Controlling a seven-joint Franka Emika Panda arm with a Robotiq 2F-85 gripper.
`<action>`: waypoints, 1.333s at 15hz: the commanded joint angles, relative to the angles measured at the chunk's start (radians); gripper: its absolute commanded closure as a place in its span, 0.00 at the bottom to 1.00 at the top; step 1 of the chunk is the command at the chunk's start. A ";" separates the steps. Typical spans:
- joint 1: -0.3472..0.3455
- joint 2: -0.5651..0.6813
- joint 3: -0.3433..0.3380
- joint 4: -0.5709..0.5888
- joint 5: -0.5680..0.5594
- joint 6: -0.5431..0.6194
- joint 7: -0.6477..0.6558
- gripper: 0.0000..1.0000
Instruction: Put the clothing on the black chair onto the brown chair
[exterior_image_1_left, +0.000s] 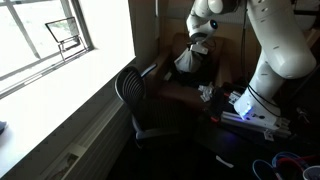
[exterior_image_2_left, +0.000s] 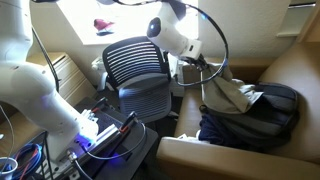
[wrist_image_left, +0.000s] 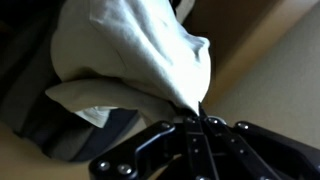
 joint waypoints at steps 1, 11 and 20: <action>-0.135 0.197 0.191 0.135 -0.049 0.105 0.254 1.00; -0.314 0.122 0.507 0.105 -0.649 0.179 1.189 1.00; -0.052 0.209 0.206 0.366 -0.869 0.338 1.834 1.00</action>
